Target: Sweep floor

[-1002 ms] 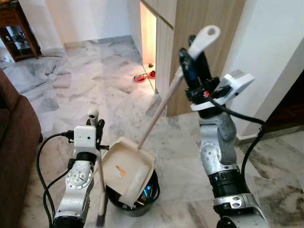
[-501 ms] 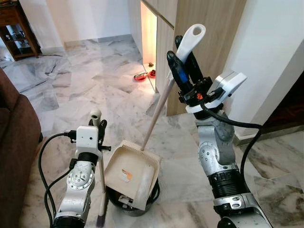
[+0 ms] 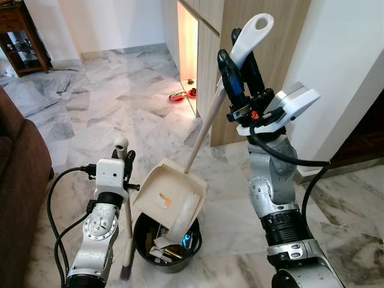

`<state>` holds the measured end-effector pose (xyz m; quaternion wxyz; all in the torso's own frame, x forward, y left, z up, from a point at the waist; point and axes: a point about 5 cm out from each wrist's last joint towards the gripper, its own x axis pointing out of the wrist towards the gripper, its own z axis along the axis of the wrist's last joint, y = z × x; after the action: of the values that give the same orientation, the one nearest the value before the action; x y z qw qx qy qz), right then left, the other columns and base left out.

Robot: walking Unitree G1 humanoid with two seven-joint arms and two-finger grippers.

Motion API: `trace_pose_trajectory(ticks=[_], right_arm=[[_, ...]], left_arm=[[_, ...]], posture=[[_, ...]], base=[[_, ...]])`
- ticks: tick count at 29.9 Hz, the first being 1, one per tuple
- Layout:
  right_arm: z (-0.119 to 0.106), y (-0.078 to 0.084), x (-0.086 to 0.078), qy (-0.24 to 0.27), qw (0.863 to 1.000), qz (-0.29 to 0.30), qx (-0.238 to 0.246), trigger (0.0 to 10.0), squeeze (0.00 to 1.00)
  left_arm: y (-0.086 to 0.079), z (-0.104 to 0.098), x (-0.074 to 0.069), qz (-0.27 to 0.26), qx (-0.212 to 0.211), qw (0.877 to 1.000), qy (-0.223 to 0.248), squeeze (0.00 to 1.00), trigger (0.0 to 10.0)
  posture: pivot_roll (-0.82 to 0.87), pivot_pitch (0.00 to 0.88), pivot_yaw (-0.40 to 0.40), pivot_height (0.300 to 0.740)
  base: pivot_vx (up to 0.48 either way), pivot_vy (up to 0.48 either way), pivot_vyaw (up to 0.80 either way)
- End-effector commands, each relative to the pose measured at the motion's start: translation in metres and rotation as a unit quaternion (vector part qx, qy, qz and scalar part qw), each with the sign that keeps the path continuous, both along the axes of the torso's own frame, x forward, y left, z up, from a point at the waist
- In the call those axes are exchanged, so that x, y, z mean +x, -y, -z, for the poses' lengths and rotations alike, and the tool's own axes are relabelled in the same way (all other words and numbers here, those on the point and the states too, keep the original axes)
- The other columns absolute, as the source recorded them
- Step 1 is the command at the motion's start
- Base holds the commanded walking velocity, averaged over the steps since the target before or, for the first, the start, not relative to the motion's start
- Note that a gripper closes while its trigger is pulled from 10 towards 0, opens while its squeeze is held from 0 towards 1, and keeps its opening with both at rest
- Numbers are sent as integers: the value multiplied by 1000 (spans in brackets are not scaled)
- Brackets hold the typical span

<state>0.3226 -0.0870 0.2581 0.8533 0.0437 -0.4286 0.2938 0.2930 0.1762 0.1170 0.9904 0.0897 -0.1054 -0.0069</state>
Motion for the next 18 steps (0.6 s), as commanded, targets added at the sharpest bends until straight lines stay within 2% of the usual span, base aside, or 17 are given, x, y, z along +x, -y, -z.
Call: trace_pose_trajectory(ticks=[1, 8, 16, 18], right_arm=[[-14, -4, -3, 45, 999, 10, -11, 10000, 0], [-12, -6, -4, 59, 998, 25, -26, 10000, 0], [-15, -3, -2, 48, 998, 28, -1, 10000, 0], [-16, 0, -1, 37, 998, 35, 33, 10000, 0]], left_arm=[[1, -12, 1, 9, 10, 1000, 27, 0, 10000], [1, -12, 1, 10, 13, 1000, 27, 0, 10000], [1, -13, 1, 11, 15, 999, 28, 0, 10000], [1, -13, 0, 10, 16, 999, 29, 0, 10000]], posture=[[53, 0, 55, 740], [55, 0, 55, 740], [56, 0, 55, 740], [63, 0, 48, 740]], base=[[0, 0, 0], [0, 0, 0], [0, 0, 0], [0, 0, 0]])
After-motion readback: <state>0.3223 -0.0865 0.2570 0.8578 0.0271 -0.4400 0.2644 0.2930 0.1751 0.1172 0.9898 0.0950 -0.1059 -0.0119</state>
